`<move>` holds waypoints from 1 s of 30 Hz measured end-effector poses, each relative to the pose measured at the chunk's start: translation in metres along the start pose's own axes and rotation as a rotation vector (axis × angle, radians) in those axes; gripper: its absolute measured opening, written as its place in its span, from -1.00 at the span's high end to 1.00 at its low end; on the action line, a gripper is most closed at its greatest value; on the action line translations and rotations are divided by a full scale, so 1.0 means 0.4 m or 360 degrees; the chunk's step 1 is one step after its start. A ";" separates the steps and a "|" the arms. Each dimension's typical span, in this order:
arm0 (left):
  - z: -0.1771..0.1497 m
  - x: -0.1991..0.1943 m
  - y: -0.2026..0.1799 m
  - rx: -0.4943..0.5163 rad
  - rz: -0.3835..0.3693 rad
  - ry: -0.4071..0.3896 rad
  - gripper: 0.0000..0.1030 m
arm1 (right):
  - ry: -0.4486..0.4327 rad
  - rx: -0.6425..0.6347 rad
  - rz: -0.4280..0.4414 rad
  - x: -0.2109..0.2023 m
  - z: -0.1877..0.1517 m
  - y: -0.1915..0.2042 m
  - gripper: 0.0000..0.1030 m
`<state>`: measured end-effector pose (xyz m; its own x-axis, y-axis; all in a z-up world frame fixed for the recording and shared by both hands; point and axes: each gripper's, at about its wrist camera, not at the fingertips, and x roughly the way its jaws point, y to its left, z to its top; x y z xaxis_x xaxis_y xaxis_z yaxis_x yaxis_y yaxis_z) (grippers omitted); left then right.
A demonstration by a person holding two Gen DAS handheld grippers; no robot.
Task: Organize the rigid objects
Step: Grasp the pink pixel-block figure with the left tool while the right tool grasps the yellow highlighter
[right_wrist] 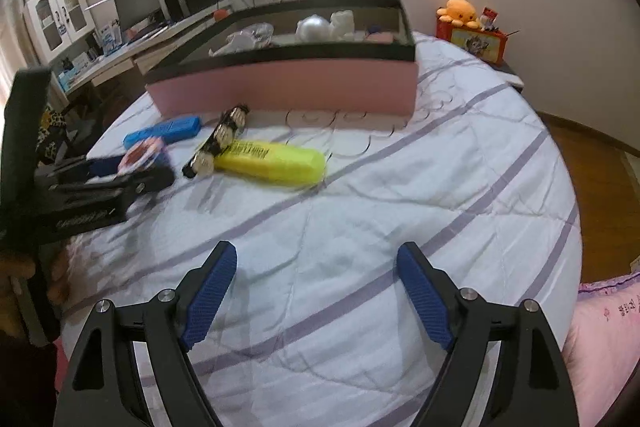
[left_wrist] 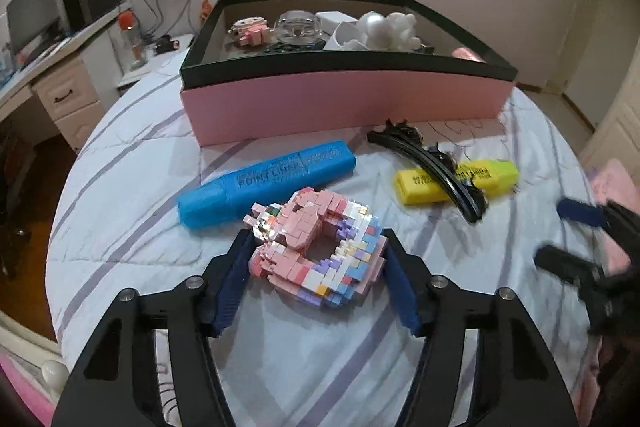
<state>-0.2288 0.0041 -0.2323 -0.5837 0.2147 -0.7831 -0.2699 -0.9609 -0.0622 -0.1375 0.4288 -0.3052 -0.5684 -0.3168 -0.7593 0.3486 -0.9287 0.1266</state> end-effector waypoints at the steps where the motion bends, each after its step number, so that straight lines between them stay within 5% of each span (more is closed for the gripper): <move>1: -0.009 -0.009 0.006 0.0010 -0.0014 0.0010 -0.22 | 0.0005 -0.0009 -0.0005 0.003 0.004 0.001 -0.63; 7: -0.077 -0.070 0.026 0.0077 -0.0046 0.0036 -0.23 | 0.0019 -0.0233 -0.0059 0.049 0.055 0.026 -0.63; 17: -0.125 -0.104 0.030 0.0098 -0.0062 0.0028 -0.24 | 0.0103 -0.0532 0.0116 0.131 0.126 0.087 -0.63; 19: -0.126 -0.102 0.029 0.0098 -0.0061 0.0024 -0.25 | 0.0102 -0.0554 0.0125 0.128 0.119 0.094 -0.46; 21: -0.128 -0.102 0.027 0.0101 -0.0064 0.0021 -0.30 | 0.0098 -0.0531 0.0175 0.119 0.114 0.093 0.03; 24: -0.127 -0.099 0.021 0.0106 -0.0061 0.0020 -0.39 | 0.0107 -0.0517 0.0202 0.097 0.092 0.096 0.35; 30: -0.134 -0.094 0.003 0.0136 -0.0061 0.0021 -0.65 | 0.0050 -0.0308 0.0181 0.033 0.022 0.067 0.52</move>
<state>-0.1661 -0.0145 -0.2361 -0.5619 0.2483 -0.7891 -0.3565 -0.9335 -0.0398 -0.1424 0.3980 -0.3063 -0.4947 -0.4084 -0.7671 0.5472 -0.8321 0.0901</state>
